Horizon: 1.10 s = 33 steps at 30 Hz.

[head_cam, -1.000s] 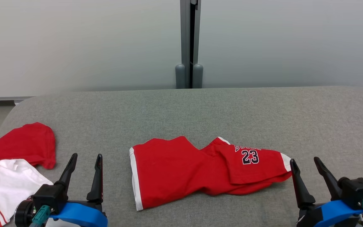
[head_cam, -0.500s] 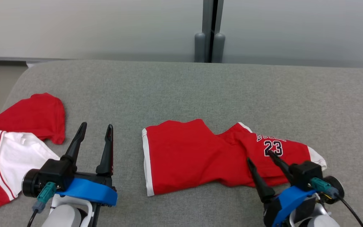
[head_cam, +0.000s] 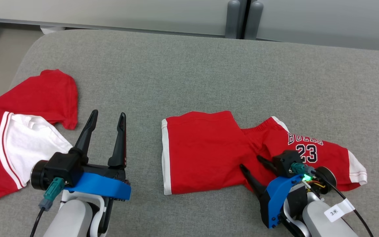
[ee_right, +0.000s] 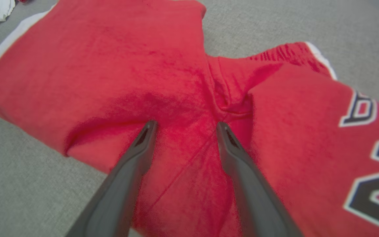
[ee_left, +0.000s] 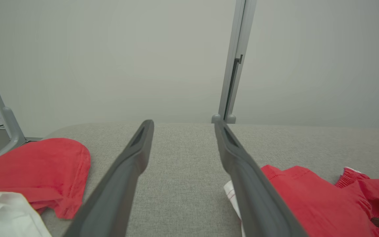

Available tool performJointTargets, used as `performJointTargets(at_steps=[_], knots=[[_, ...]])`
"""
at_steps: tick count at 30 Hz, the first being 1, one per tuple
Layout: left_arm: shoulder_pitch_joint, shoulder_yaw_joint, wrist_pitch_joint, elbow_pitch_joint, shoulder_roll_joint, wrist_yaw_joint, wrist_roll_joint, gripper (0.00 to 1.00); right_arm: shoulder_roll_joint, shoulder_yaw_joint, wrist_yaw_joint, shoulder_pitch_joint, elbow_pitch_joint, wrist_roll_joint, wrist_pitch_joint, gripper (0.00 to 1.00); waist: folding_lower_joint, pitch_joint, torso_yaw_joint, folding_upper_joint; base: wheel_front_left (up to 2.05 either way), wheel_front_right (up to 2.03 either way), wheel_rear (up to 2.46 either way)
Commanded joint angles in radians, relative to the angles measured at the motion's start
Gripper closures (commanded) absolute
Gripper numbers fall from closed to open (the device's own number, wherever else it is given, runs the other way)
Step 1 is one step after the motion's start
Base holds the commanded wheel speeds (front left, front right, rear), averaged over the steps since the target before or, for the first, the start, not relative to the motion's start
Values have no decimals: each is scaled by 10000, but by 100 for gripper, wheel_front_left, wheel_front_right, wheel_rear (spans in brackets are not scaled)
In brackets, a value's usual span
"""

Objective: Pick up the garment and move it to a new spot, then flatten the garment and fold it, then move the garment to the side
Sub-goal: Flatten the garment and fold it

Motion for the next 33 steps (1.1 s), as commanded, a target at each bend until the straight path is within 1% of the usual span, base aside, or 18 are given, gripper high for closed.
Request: performJointTargets(at_steps=[1, 3, 8, 13, 15, 18, 19, 23, 26, 28, 31, 32, 33], knots=[[-164, 118, -41, 42, -76, -70, 112, 0, -112, 156, 1, -169, 78, 158, 48, 100, -2, -22, 9, -2, 0, 0, 0], [-111, 219, -41, 75, -139, -135, 194, 0, -174, 308, 1, -173, 53, 347, -12, 100, -2, -94, 0, -2, 0, 0, 0], [193, 487, -37, 145, -254, -236, 361, 0, -199, 507, 1, -99, -568, 691, -661, 100, -2, -416, -136, -2, 0, 0, 0], [414, 657, -34, 189, -328, -310, 481, 0, -14, 134, 1, 124, -1269, 1012, -1373, 100, -2, -779, -362, -2, 0, 0, 0], [479, 700, -34, 195, -335, -327, 526, 0, 155, -378, 1, 267, -1455, 1108, -1632, 100, -2, -875, -464, -2, 0, 0, 0], [561, 711, -34, 191, -357, -361, 582, 0, 494, -1419, 1, 616, -1576, 1209, -1949, 100, -2, -945, -624, -2, 0, 0, 0], [561, 711, -34, 191, -357, -361, 582, 0, 494, -1419, 1, 616, -1576, 1209, -1949, 100, -2, -945, -624, -2, 0, 0, 0], [619, 710, -34, 220, -345, -400, 612, 0, 927, -3101, 1, 1286, -1413, 1400, -2306, 100, -2, -970, -852, -2, 0, 0, 0], [650, 716, -34, 233, -315, -386, 603, 0, 1081, -4106, 1, 1783, -1105, 1610, -2504, 100, -2, -929, -1031, -2, 0, 0, 0], [666, 716, -36, 244, -286, -383, 602, 0, 1129, -4584, 1, 2065, -820, 1750, -2638, 100, -2, -905, -1135, -2, 0, 0, 0], [673, 746, -34, 215, -263, -330, 597, 0, 1144, -4800, 1, 2272, -346, 2186, -2868, 100, -2, -847, -1284, -2, 0, 0, 0], [689, 767, -34, 206, -245, -310, 592, 0, 1139, -4803, 1, 2295, -224, 2233, -2970, 98, -2, -844, -1333, -2, 0, 0, 0], [708, 768, -34, 201, -234, -313, 589, 0, 1136, -4815, 1, 2278, -167, 2272, -3106, 50, -2, -840, -1371, -2, 0, 0, 0]])
